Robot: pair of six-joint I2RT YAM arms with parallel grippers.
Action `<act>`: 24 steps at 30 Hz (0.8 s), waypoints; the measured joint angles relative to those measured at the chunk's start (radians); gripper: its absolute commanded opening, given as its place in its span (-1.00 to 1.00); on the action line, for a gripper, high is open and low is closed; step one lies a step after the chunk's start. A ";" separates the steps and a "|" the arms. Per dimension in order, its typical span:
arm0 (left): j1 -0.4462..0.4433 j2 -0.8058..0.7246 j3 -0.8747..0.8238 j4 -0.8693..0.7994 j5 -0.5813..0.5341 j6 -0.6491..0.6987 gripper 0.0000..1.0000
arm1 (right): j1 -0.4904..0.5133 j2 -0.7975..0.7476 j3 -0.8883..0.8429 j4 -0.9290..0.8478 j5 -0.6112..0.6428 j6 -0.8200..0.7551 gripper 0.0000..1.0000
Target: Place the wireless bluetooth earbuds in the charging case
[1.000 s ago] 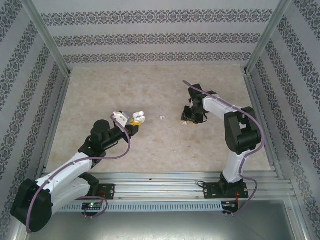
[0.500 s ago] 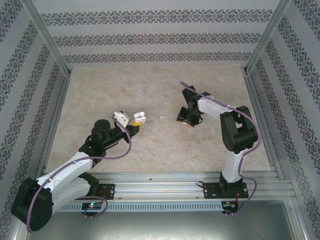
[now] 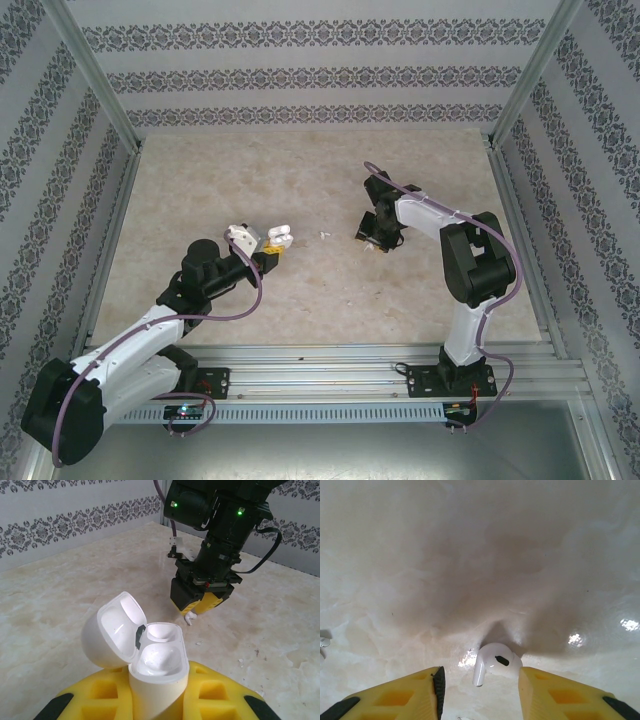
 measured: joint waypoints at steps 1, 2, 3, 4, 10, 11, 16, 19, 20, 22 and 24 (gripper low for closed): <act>0.000 0.000 0.000 0.000 0.002 0.002 -1.00 | 0.000 0.000 0.000 0.000 0.002 0.002 -0.14; 0.000 0.000 0.000 0.000 0.003 0.003 -1.00 | 0.000 0.000 0.000 0.000 0.003 0.002 -0.14; 0.000 0.000 0.000 0.000 0.005 0.003 -1.00 | 0.000 0.001 0.000 0.002 0.005 0.003 -0.15; 0.000 -0.001 0.000 0.000 0.006 0.004 -1.00 | 0.000 0.001 -0.002 0.006 0.006 0.003 -0.16; 0.000 -0.001 0.000 0.000 0.009 0.007 -1.00 | 0.000 0.011 -0.018 0.019 0.010 0.007 -0.17; 0.000 -0.001 0.000 0.000 0.009 0.007 -1.00 | 0.000 0.014 -0.019 0.019 0.010 0.007 -0.17; 0.000 -0.001 0.000 0.000 0.009 0.010 -1.00 | -0.002 0.026 -0.024 0.023 0.014 0.007 -0.19; 0.000 -0.001 0.000 -0.001 0.010 0.011 -1.00 | -0.002 0.026 -0.024 0.023 0.016 0.007 -0.25; 0.000 -0.001 0.000 -0.001 0.010 0.011 -1.00 | -0.002 0.026 -0.024 0.023 0.016 0.006 -0.31; 0.000 -0.001 0.000 -0.002 0.010 0.014 -1.00 | -0.002 0.026 -0.023 0.015 0.021 -0.001 -0.40; 0.000 -0.001 0.000 -0.006 0.010 0.016 -1.00 | -0.002 0.033 -0.014 -0.001 0.029 -0.013 -0.44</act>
